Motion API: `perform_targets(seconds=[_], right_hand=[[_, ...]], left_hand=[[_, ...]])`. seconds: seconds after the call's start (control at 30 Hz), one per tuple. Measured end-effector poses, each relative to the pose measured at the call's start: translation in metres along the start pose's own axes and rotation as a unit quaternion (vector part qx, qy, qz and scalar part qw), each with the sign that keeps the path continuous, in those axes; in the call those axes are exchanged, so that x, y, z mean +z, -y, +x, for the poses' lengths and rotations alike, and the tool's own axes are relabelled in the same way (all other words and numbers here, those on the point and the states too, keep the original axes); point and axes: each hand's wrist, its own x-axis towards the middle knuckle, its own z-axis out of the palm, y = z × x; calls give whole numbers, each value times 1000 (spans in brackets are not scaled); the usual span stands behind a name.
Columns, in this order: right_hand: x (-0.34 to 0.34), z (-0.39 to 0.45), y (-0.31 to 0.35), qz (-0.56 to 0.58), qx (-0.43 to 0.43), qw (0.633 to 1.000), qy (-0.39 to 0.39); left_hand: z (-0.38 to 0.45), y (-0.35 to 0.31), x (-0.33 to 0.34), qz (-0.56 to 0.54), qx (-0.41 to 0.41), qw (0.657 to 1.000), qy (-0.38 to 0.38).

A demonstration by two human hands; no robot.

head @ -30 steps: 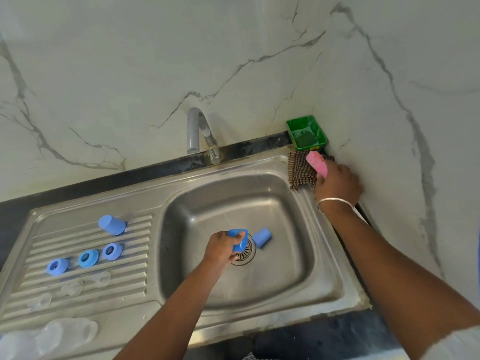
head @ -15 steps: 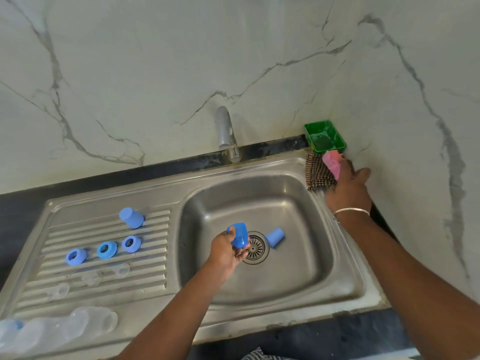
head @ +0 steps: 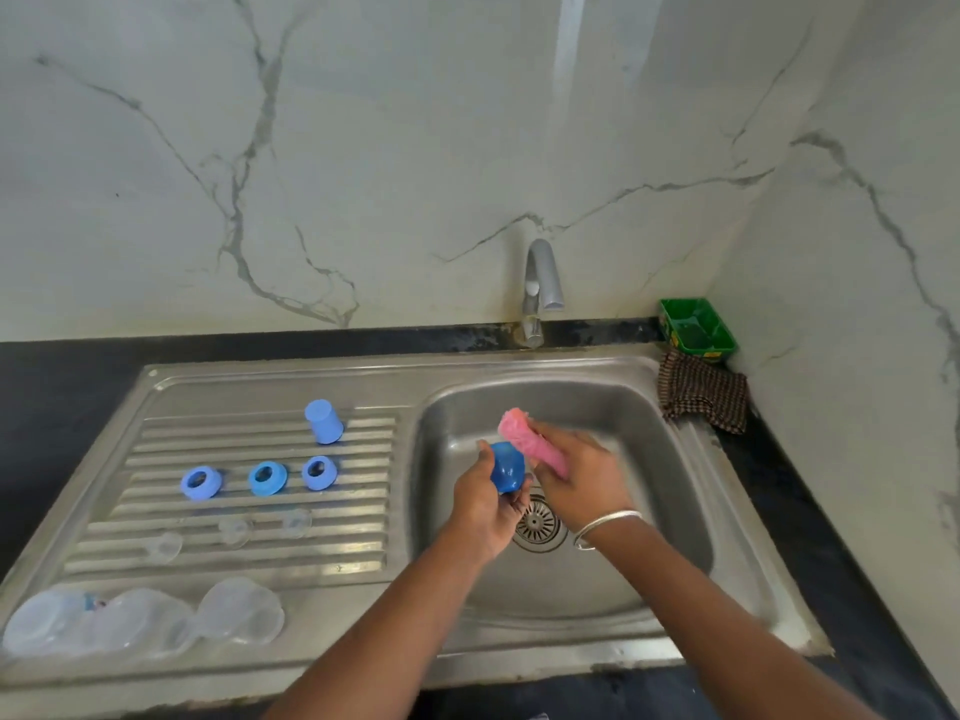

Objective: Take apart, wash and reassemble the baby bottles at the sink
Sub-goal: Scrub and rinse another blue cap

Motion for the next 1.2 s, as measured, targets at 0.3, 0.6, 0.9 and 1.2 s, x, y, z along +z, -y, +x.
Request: perform_targets(seconds=[0.3,0.6,0.9,1.2], right_hand=[[12,-21,37,-51,-107,991,61],[-12,-37,20,-156,-169,971,62],[-8,-23,36,-90,-110,989,-46],[0,-37,45,-87,-174,981,22]], left_hand=[[-18,-19,-5,-44,16,998,29],[-27,-39,-12,-1,-24,998,66],[-23,-31,-12,50,-31,997,41],[-28,-42,-15,-19,-21,993,119]])
